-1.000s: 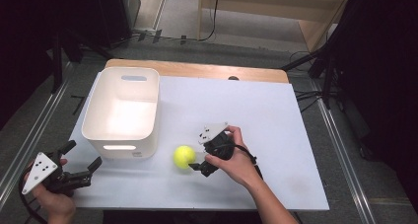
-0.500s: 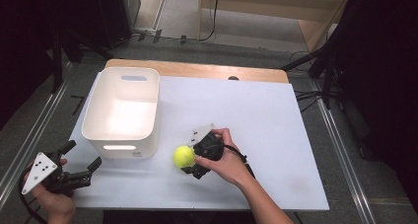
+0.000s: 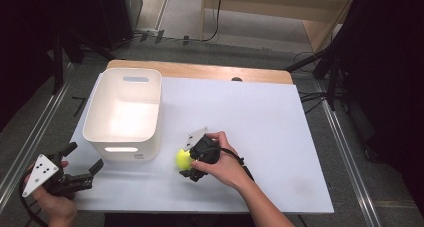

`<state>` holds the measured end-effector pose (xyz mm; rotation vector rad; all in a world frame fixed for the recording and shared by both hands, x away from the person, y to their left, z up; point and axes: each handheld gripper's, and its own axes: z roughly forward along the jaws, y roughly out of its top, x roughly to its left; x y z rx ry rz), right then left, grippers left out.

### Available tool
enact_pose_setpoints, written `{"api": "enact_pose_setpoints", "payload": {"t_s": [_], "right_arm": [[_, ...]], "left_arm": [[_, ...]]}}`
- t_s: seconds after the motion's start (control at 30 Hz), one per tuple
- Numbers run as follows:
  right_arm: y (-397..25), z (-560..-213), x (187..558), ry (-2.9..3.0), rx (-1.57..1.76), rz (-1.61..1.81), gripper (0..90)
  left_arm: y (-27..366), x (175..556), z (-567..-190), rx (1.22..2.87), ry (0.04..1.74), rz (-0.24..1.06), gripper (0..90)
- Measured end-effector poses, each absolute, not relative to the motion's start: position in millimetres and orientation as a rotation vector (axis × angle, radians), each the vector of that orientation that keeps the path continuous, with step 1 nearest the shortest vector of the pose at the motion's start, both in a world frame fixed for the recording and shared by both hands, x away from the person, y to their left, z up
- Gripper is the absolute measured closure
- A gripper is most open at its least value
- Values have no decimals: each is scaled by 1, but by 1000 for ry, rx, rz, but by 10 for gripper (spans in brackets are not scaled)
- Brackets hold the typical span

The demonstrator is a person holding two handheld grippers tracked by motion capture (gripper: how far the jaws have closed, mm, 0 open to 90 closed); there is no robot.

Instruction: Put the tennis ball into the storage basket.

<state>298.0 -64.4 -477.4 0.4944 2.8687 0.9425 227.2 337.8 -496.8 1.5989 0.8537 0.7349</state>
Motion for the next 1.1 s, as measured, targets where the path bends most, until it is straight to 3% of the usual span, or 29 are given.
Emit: {"api": "enact_pose_setpoints", "payload": {"t_s": [0.27, 0.57, 1.1], "right_arm": [[-59, -485, 302, 2890, 489, 907, 53], [-57, -488, 303, 2886, 537, 842, 225], [-56, -480, 303, 2903, 547, 809, 234]], "left_arm": [[337, 227, -497, 1598, 858, 733, 0], [337, 227, -497, 1595, 859, 731, 0], [338, 228, -497, 1596, 862, 729, 0]]}}
